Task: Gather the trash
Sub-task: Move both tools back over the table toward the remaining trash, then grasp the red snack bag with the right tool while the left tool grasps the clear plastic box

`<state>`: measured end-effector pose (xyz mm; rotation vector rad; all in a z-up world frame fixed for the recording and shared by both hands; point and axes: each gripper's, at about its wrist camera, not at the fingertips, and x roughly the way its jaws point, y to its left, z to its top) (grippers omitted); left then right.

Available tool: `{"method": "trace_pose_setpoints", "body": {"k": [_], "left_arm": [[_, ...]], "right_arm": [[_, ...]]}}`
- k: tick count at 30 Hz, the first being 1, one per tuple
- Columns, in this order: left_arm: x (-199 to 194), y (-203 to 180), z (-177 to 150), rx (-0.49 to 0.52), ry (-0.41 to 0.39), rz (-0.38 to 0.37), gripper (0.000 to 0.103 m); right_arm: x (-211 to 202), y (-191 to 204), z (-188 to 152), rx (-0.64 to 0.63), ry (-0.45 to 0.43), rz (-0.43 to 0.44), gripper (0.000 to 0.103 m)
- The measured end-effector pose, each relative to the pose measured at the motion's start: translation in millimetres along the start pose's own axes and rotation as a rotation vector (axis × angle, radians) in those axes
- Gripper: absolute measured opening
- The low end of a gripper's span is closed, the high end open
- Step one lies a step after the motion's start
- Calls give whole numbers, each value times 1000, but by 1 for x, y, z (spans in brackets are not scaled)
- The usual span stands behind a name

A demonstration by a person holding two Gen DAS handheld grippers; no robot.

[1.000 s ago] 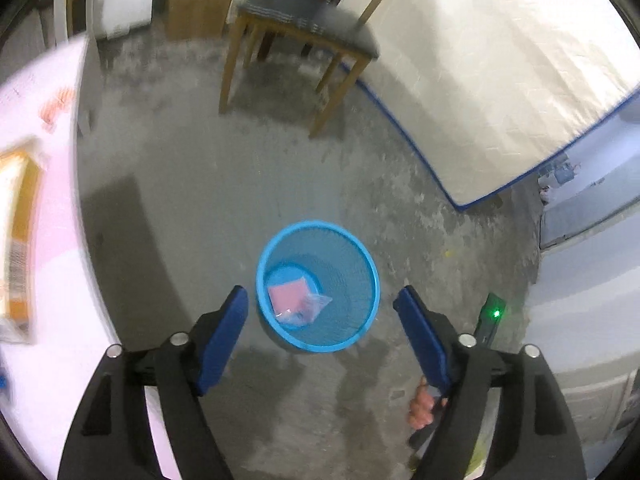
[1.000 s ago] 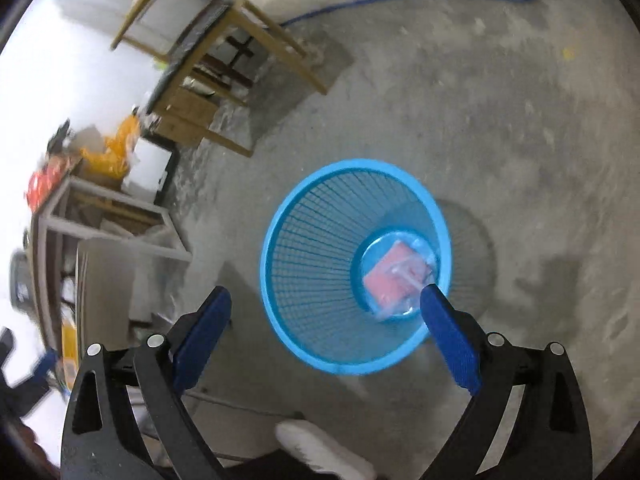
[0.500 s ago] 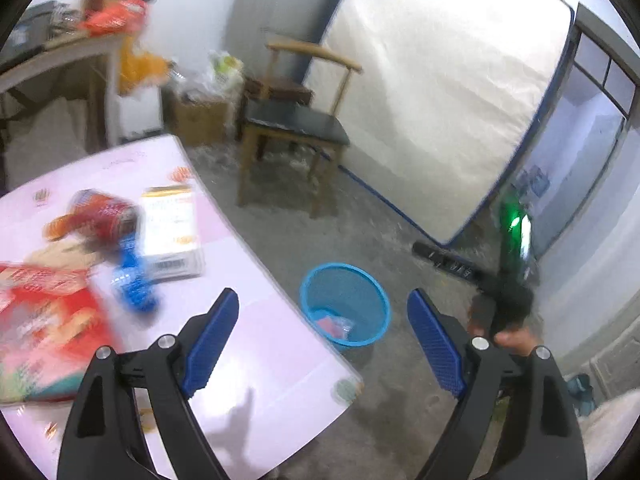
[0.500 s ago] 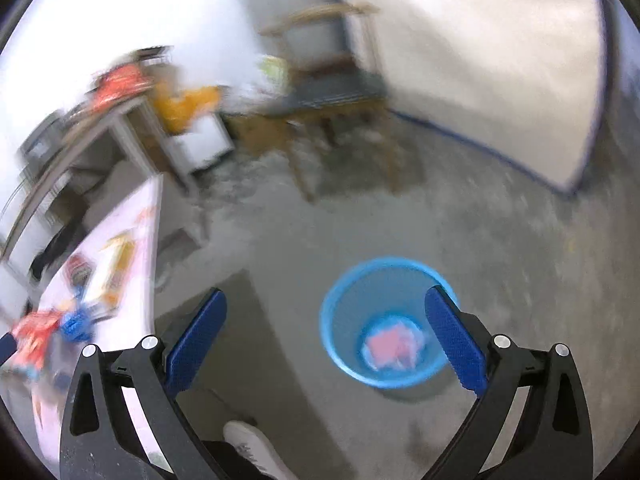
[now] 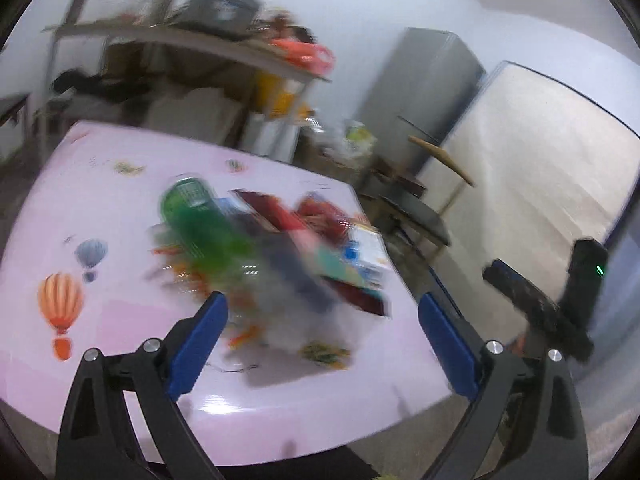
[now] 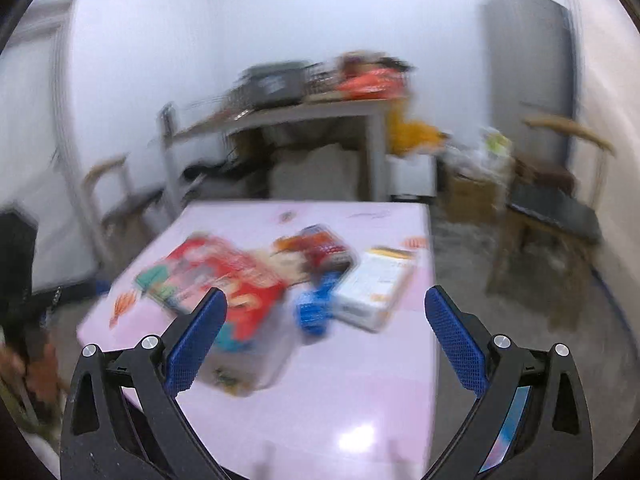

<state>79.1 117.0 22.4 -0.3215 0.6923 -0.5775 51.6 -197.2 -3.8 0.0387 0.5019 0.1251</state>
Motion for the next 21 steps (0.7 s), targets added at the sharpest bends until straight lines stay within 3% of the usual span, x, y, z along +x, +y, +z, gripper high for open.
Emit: {"method": "trace_pose_setpoints", "body": {"k": [5,9,14,17,21], "left_arm": [[5,38,5,-87,-23,7,94],[9,52,7,-93,-27,-3,93],[12,64,7,-111,-11,-33,87],[17,72,8,-128,-3,-47,82],[19,80,7,-141,3,-66,77]], "right_arm": [[29,71,0,-234,36,59,94],[47,117,-5,-387,34,24,86],[67,143,-6,-488,31,-21,77],[74,154,-11,-547,38,-65,65],[77,162,-16,-573,58,-85,33]]}}
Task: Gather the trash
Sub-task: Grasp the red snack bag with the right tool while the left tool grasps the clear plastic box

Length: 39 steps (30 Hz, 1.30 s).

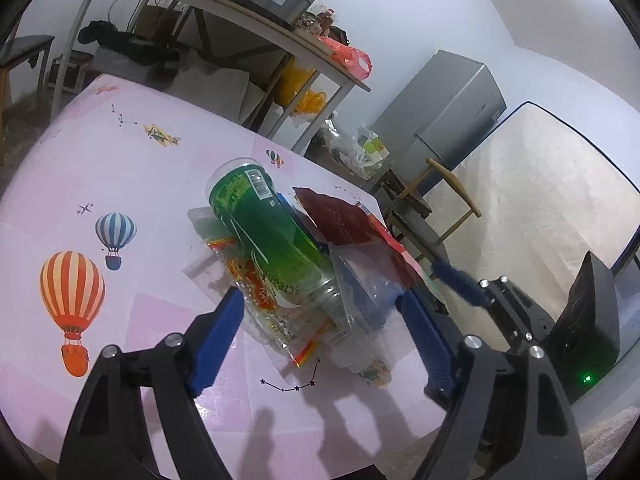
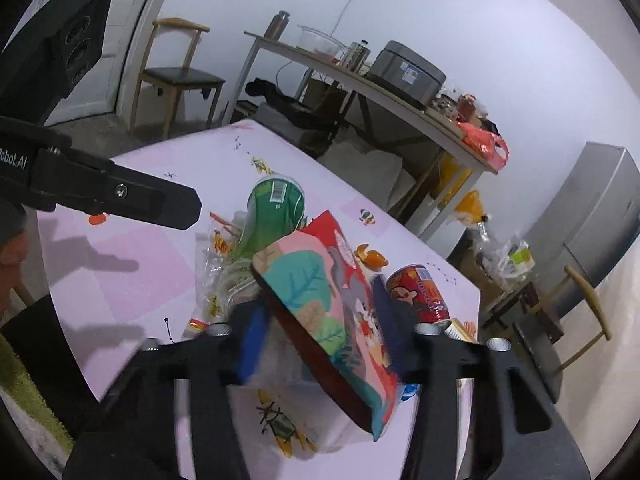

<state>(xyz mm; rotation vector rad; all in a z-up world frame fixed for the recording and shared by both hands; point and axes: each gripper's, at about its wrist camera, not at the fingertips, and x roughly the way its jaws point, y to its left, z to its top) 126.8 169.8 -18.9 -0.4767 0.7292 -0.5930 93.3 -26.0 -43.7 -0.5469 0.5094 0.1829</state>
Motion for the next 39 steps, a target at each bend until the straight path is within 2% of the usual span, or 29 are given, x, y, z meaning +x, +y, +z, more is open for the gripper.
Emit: {"method": "trace_pose_setpoints", "body": {"k": [1,10,14,21,28,33,36,39], "left_arm": [[0,1,0,1,3,-5,76],[17,-6,-10,-12,75,-106,65],[30,-14,-13,-16,106,-126,59],[54,-20,-11,-17,161,-89,45],[65,-20,-14,-42,199,-103,34],[66,-18,-16,-76,211,-128,33],[69,-15,-13,-108,222,-116,33],[72,-11,-13,-142,238,-147,33]], "right_arm": [[-1,1,0,7,1,3,26],[-22,-24,2,164,-41,-63,9],[-30,-43,2,253,-58,-82,7],[-40,-72,-11,391,-74,-119,6],[-37,-89,-27,511,-57,-57,6],[-33,-89,-33,545,-44,-8,6],[-30,-89,-35,560,-36,12,6],[-29,-89,-37,573,-31,27,6]]}}
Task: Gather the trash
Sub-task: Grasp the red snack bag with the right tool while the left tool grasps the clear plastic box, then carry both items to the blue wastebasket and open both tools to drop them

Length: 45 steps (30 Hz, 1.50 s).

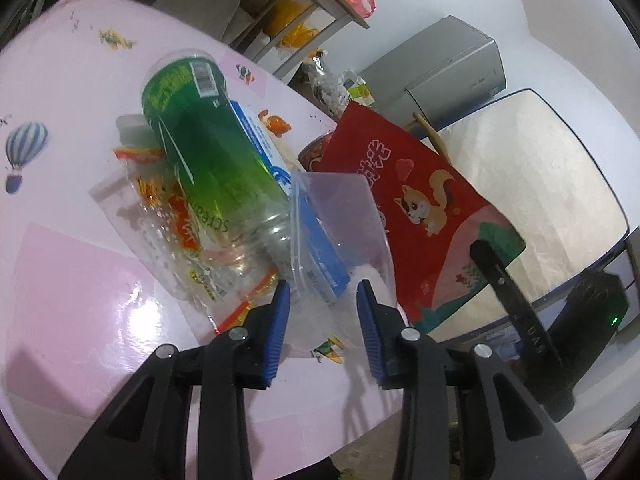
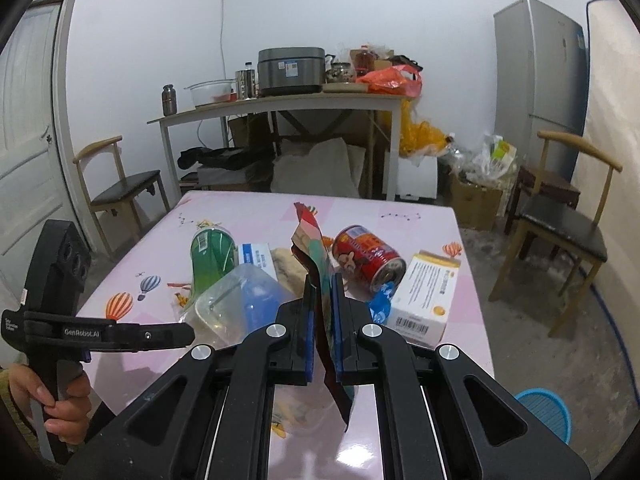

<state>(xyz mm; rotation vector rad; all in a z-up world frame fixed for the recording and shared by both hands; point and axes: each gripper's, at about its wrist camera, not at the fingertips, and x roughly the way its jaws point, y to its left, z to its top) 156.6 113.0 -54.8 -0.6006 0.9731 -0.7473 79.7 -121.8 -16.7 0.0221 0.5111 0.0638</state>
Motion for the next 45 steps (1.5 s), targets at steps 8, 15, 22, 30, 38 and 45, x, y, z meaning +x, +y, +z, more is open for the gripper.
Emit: {"method": "trace_pose_setpoints", "body": {"k": [8,15,22,30,38,45], "left_arm": [[-7,0,4,-69,-26,-248,32],[0,-4,12,-103,-36,-314,22],[4,-15,14,-77,-53,-375,8],[11,-26,20,-53,-97,-475,4],[6,-50,28,-3,-113,-528,4],[-7,-85,27,86,-131,-549,4]], "right_arm": [[3,-3,-3,15,18,19,6],[3,-5,-4,19,18,16,6],[1,-10,-4,15,4,-10,6],[-8,-19,4,17,-44,-49,5],[-29,-27,22,25,-134,-86,4],[-70,-36,31,45,-234,-123,4]]}}
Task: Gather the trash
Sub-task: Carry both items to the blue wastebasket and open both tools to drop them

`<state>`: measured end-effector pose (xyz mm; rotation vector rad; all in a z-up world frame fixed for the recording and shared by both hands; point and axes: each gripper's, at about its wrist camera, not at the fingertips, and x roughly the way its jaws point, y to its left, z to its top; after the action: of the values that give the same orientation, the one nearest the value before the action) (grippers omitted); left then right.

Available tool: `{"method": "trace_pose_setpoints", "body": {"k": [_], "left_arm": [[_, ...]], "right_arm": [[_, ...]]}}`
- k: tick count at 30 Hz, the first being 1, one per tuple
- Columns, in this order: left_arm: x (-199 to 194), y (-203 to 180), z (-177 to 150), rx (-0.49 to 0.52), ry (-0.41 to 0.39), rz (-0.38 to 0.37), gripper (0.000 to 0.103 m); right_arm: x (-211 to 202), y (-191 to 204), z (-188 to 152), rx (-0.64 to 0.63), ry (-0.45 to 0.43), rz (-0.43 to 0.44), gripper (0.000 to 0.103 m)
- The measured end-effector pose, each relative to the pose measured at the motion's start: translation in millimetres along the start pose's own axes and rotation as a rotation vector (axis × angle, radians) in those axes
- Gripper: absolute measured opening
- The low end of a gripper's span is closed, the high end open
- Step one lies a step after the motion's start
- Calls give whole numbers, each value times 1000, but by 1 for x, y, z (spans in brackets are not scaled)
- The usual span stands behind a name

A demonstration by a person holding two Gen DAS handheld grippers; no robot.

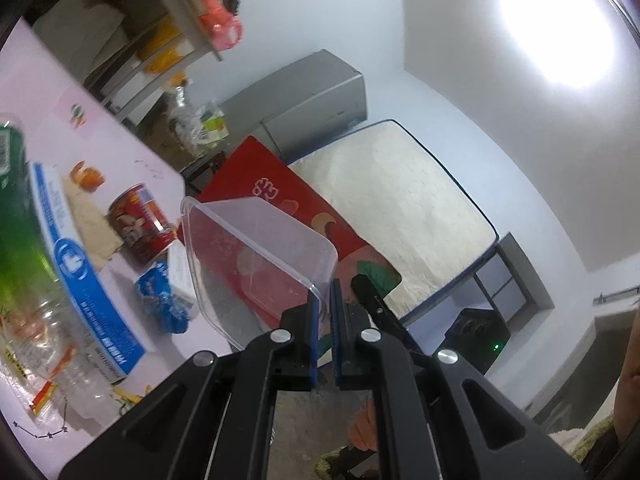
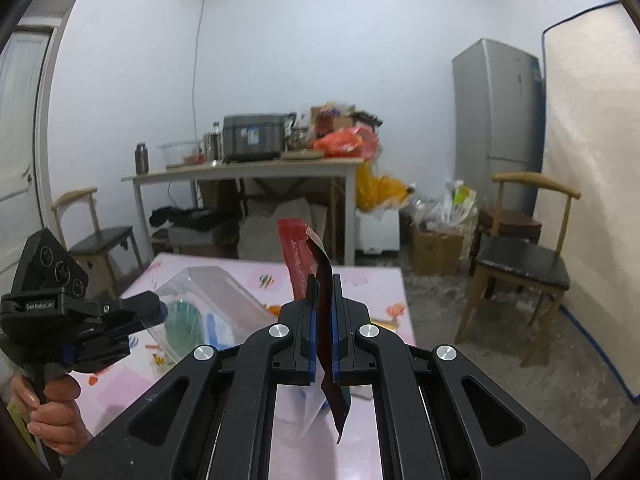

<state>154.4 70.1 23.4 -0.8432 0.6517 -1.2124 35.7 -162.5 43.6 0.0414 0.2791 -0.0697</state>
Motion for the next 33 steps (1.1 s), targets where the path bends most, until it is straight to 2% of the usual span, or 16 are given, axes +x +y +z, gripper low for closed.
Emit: {"method": "trace_pose_setpoints", "body": {"k": [6,11,15,21,26,33], "left_arm": [[18,-31,-1,85,39,-19,4],[56,-54,-8,125,117,-35,4],[107,-73,-20,165,225,-63,4],[211,-92,-55,223,443,-65,4],[301,-78,-95,223,620,25,5],[409,-24,-156,239,817,241,5]], "right_arm": [[-38,-25,10,26,-85,-69,4],[-67,-64,4,69,-115,-180,4],[-89,-106,-11,141,-105,-285,4],[-121,-187,-53,301,-39,-473,4],[-115,-246,-106,452,96,-542,4],[-67,-315,-186,642,265,-562,4]]}}
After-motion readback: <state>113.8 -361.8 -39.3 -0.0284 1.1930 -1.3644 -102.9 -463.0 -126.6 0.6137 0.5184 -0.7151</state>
